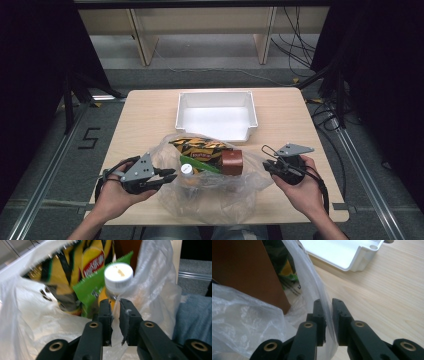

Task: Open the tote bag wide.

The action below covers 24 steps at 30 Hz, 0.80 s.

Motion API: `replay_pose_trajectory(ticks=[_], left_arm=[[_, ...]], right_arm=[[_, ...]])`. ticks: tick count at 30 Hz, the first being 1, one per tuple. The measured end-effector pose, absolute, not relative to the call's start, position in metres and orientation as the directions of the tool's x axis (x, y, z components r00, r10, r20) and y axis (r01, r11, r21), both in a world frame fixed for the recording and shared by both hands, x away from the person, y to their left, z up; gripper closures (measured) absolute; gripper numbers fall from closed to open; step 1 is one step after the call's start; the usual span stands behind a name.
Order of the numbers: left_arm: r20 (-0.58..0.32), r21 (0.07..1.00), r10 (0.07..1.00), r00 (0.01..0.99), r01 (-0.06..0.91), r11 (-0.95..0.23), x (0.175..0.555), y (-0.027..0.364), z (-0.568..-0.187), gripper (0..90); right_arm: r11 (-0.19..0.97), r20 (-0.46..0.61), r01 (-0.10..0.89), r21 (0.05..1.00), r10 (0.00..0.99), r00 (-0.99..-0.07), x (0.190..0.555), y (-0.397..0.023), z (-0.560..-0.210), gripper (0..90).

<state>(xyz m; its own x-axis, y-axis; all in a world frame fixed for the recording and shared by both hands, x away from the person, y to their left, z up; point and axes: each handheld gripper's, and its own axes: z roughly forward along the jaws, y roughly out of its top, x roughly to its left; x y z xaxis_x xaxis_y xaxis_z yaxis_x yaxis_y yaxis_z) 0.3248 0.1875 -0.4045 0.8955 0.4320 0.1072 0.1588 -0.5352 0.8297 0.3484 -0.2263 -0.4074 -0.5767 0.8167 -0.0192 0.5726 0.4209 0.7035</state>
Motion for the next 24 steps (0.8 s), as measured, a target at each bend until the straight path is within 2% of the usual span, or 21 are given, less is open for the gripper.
replay_pose_trajectory(ticks=[2,3,12,20,22,23,24], left_arm=[[0.097,0.822,0.431,0.897,0.173,-0.543,0.324,0.188,-0.408,81.2],[0.09,0.812,0.43,0.898,0.184,-0.554,0.324,0.189,-0.411,81.8],[0.006,0.762,0.417,0.909,0.266,-0.59,0.328,0.182,-0.449,83.9],[-0.02,0.693,0.43,0.903,0.323,-0.645,0.334,0.181,-0.475,85.0],[-0.022,0.684,0.434,0.901,0.33,-0.651,0.334,0.181,-0.478,85.2],[-0.002,0.65,0.413,0.911,0.315,-0.691,0.336,0.183,-0.48,85.2],[-0.029,0.669,0.439,0.898,0.344,-0.659,0.335,0.181,-0.484,85.3]], right_arm=[[0.402,0.007,0.597,0.694,0.825,-0.564,0.348,-0.225,-0.408,83.1],[0.425,-0.025,0.571,0.703,0.817,-0.576,0.35,-0.227,-0.411,83.9],[0.431,0.005,0.636,0.64,0.825,-0.565,0.358,-0.227,-0.428,86.0],[0.476,-0.017,0.649,0.594,0.813,-0.581,0.369,-0.23,-0.442,86.3],[0.458,-0.007,0.655,0.602,0.822,-0.569,0.37,-0.229,-0.446,86.4],[0.477,-0.018,0.663,0.577,0.819,-0.573,0.373,-0.23,-0.448,86.7],[0.468,-0.016,0.676,0.57,0.828,-0.56,0.373,-0.229,-0.448,86.7]])
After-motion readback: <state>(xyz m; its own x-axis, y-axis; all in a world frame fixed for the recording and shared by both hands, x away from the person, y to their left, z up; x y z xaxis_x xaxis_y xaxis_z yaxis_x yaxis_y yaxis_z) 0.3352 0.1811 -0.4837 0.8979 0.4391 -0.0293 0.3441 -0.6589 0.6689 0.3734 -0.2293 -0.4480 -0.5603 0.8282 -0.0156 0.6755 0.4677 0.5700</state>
